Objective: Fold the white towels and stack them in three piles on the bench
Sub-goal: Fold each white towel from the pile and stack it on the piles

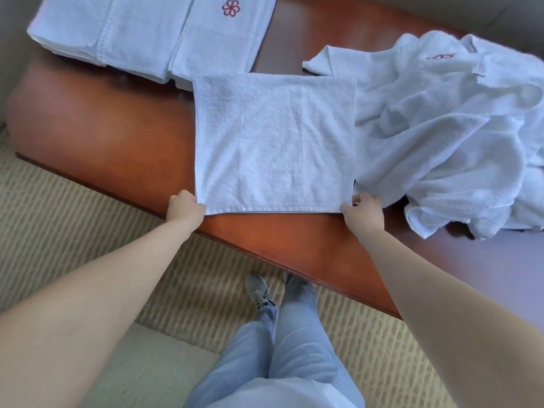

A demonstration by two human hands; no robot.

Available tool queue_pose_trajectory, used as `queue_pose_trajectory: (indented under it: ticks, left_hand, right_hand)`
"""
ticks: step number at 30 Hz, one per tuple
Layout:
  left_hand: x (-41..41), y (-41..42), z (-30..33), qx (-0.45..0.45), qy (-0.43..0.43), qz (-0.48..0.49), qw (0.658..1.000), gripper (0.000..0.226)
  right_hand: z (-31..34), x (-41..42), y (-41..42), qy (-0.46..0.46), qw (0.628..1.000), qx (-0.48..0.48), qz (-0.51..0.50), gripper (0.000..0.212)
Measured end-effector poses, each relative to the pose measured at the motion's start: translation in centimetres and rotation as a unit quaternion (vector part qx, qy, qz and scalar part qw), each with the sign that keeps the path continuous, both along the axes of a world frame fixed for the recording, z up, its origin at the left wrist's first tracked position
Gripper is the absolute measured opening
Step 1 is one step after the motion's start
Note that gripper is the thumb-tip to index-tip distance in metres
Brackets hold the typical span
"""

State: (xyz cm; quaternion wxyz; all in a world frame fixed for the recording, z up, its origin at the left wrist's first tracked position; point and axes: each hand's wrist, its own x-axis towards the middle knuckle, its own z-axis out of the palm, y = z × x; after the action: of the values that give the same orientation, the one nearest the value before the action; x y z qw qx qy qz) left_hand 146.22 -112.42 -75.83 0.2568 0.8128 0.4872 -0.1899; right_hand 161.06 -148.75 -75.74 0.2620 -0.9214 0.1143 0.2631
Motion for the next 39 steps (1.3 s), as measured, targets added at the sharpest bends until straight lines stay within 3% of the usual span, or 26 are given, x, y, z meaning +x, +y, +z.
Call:
queue_pose_trajectory:
  ticks: [2, 5, 7, 11, 14, 17, 20, 24, 26, 28, 35, 39]
  left_hand:
    - [0.4, 0.1, -0.1, -0.018, -0.013, 0.021, 1.0, 0.015]
    - [0.5, 0.7, -0.2, -0.074, -0.046, 0.091, 0.992, 0.036]
    - [0.5, 1.0, -0.2, -0.107, -0.052, 0.108, 0.987, 0.03]
    - [0.1, 1.3, -0.5, -0.148, -0.052, 0.119, 0.98, 0.013]
    - [0.0, 1.2, 0.1, -0.169, -0.066, 0.146, 0.972, 0.022]
    - [0.4, 0.8, 2.4, -0.193, -0.095, 0.166, 0.962, 0.022]
    - [1.9, 0.8, 6.3, -0.221, -0.13, 0.2, 0.946, 0.021]
    - [5.4, 2.3, 14.8, -0.289, -0.238, 0.288, 0.881, 0.018]
    - [6.9, 3.2, 19.6, -0.308, -0.3, 0.292, 0.855, 0.017]
    - [7.5, 3.7, 24.1, -0.325, -0.345, 0.287, 0.832, 0.012]
    - [7.7, 4.4, 35.2, -0.341, -0.419, 0.258, 0.801, 0.01]
    - [7.7, 4.4, 37.2, -0.353, -0.411, 0.252, 0.802, 0.013]
  right_hand:
    - [0.1, 0.4, 0.3, 0.025, 0.999, 0.019, -0.038, 0.016]
    - [0.5, 1.1, 0.7, 0.063, 0.982, 0.105, -0.145, 0.028]
    - [0.5, 1.5, 0.8, 0.088, 0.971, 0.132, -0.18, 0.037]
    - [0.4, 1.8, 1.0, 0.121, 0.971, 0.126, -0.163, 0.012]
    - [0.8, 1.7, 1.1, 0.113, 0.976, 0.12, -0.143, 0.022]
    - [2.7, 1.6, 0.9, 0.113, 0.972, 0.15, -0.144, 0.01]
    - [6.5, 2.8, 1.3, 0.118, 0.959, 0.192, -0.17, 0.006]
    - [14.7, 6.9, 2.8, 0.07, 0.94, 0.262, -0.207, 0.013]
    - [19.6, 8.5, 3.3, 0.032, 0.933, 0.294, -0.205, 0.018]
    - [24.1, 9.2, 3.7, 0.006, 0.925, 0.32, -0.202, 0.009]
    - [35.7, 9.0, 4.4, -0.063, 0.864, 0.422, -0.268, 0.014]
    - [37.4, 8.6, 4.7, -0.033, 0.872, 0.426, -0.24, 0.018]
